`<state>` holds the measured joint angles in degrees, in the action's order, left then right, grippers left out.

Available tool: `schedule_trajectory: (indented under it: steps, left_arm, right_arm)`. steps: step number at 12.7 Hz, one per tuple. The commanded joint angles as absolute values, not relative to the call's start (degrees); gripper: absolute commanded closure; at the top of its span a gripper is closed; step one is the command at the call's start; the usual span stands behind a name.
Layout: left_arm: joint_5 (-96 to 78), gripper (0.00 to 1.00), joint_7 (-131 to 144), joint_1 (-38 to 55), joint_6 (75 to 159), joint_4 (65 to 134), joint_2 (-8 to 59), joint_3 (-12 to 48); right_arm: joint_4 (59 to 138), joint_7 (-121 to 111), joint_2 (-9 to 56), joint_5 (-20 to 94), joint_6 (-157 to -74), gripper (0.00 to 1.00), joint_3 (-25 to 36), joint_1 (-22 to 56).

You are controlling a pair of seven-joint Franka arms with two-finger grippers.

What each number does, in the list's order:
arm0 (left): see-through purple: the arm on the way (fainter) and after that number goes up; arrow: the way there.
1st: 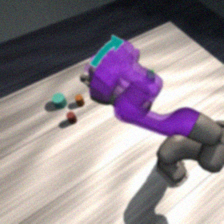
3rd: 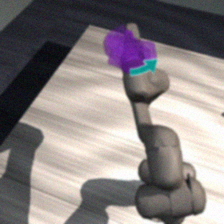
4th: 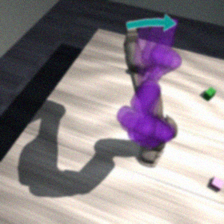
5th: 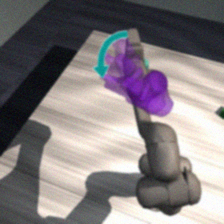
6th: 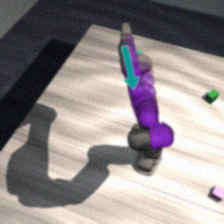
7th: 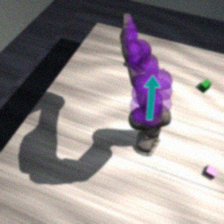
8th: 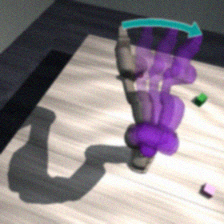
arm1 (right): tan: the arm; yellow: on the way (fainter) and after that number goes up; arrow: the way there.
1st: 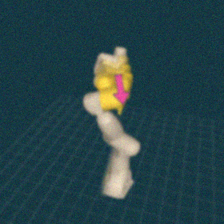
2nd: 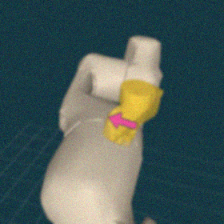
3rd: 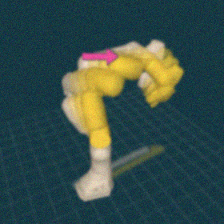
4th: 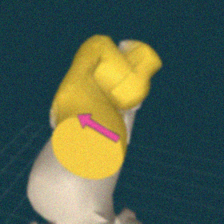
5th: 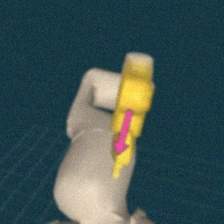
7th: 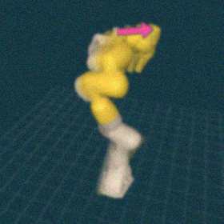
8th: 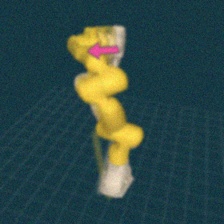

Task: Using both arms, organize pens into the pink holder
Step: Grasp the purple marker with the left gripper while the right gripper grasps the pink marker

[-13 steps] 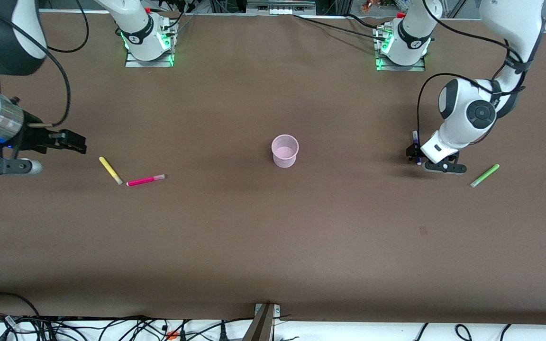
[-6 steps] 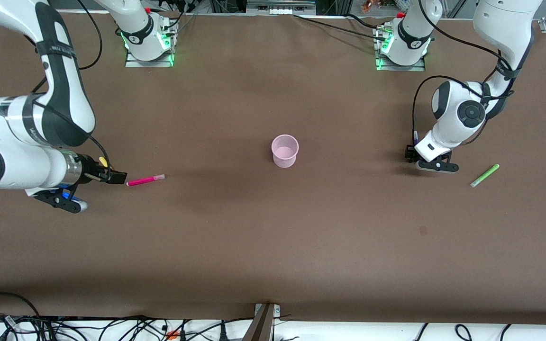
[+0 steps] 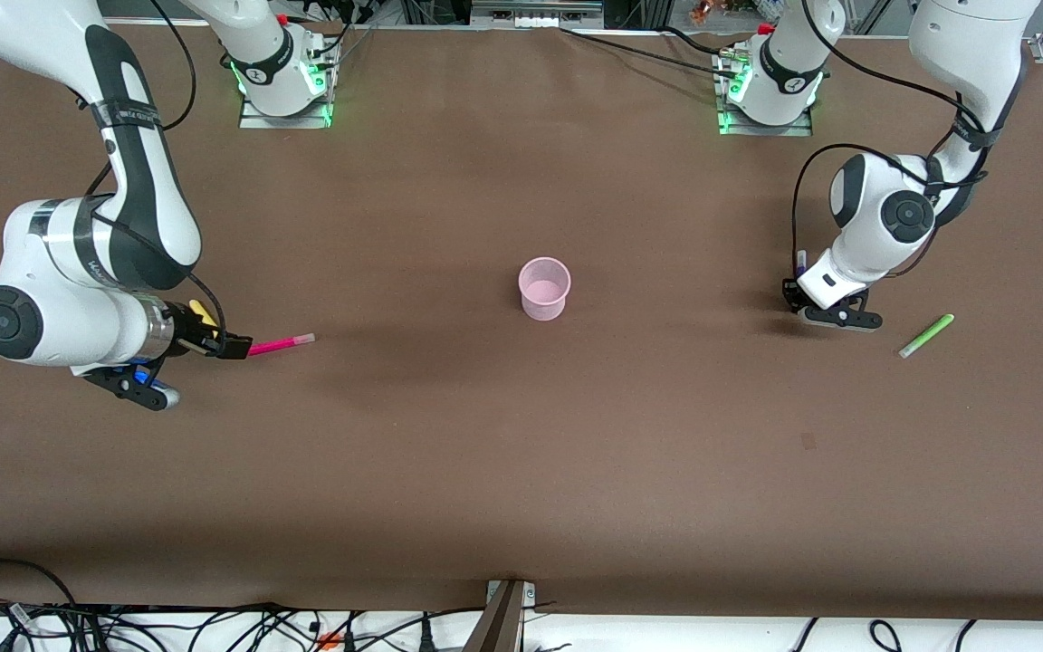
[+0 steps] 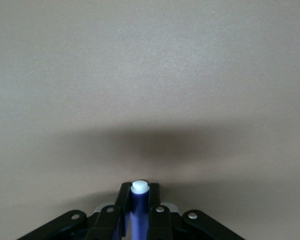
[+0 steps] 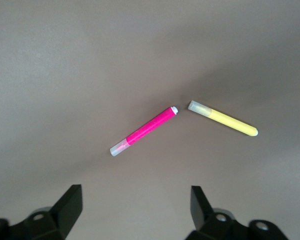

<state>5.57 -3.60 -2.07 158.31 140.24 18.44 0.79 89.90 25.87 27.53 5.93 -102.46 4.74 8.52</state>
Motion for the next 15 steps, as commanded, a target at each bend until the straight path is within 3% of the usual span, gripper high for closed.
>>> schedule_trajectory:
  steps: [1,3,8,11,15]
  left_arm:
    - [6.3,1.0,-4.6,-2.9,156.8,140.5,16.1,1.2]
    - [6.0,1.0,-4.5,-2.7,149.5,138.3,12.0,3.0]
    - [5.0,1.0,-6.4,-2.4,122.8,121.2,11.2,9.8]
    - [1.1,1.0,-9.1,-2.0,120.6,116.8,11.6,17.0]
    - [-11.9,1.0,-18.3,-1.8,125.3,107.7,19.9,25.6]
  right_arm:
    - [91.2,27.1,26.1,3.6,-103.1,0.01,4.7,8.6]
    - [91.3,27.1,26.4,0.9,-104.1,0.01,4.7,8.9]
    - [91.5,28.8,28.0,1.1,-104.7,0.01,4.7,9.1]
    - [91.5,36.3,32.2,1.1,-107.8,0.01,4.7,8.9]
    - [93.1,48.0,36.4,1.4,-115.2,0.01,4.7,8.5]
